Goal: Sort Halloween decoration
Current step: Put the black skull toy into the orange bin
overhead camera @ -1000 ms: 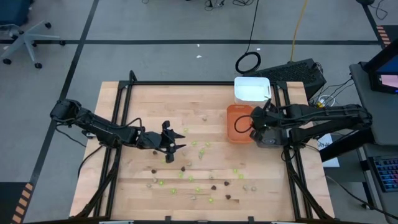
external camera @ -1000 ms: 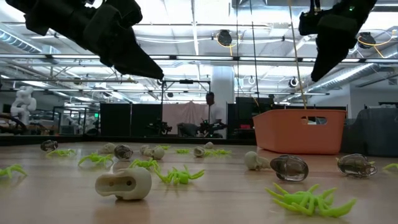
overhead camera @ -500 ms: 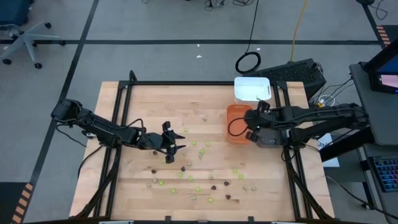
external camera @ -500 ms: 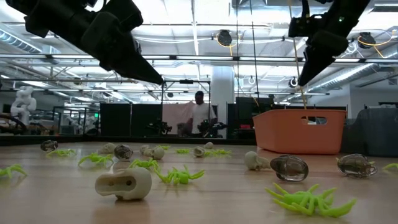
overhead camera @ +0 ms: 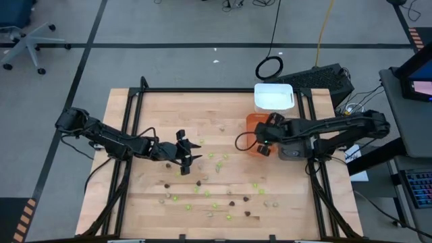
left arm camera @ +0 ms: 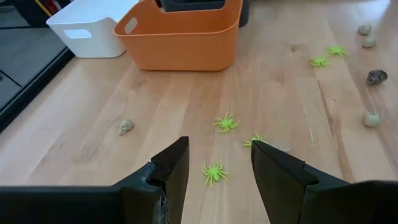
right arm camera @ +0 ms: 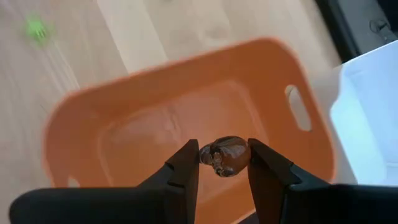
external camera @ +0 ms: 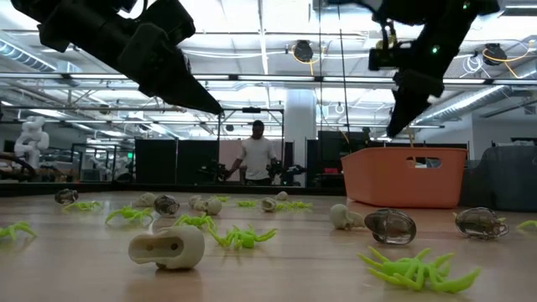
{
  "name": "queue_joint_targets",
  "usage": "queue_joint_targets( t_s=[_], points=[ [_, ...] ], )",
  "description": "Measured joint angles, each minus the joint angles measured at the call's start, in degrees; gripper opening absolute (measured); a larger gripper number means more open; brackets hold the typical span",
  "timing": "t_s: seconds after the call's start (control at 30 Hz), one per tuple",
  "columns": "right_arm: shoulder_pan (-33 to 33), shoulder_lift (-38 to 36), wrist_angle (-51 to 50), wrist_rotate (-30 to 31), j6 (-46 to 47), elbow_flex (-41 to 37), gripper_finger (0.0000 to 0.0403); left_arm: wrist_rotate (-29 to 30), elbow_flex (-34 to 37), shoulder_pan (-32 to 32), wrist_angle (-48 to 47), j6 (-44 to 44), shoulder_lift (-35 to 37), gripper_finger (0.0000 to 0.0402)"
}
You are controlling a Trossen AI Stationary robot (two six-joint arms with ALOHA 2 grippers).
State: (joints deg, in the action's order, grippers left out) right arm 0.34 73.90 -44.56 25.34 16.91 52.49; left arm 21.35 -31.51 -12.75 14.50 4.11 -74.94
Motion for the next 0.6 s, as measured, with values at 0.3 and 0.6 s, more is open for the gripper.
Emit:
queue_joint_targets(
  t_s=[0.3, 0.6],
  points=[
    [0.0, 8.0, -0.1, 0.0, -0.6, 0.0, 0.0099, 0.0, 0.0, -0.1, -0.1, 1.6, 0.0, 0.0173],
    [0.0, 4.9, -1.2, 0.4, 1.7, 0.0, 0.0176, 0.0, 0.0, -0.1, -2.4, 4.6, 0.0, 0.0173]
  ],
)
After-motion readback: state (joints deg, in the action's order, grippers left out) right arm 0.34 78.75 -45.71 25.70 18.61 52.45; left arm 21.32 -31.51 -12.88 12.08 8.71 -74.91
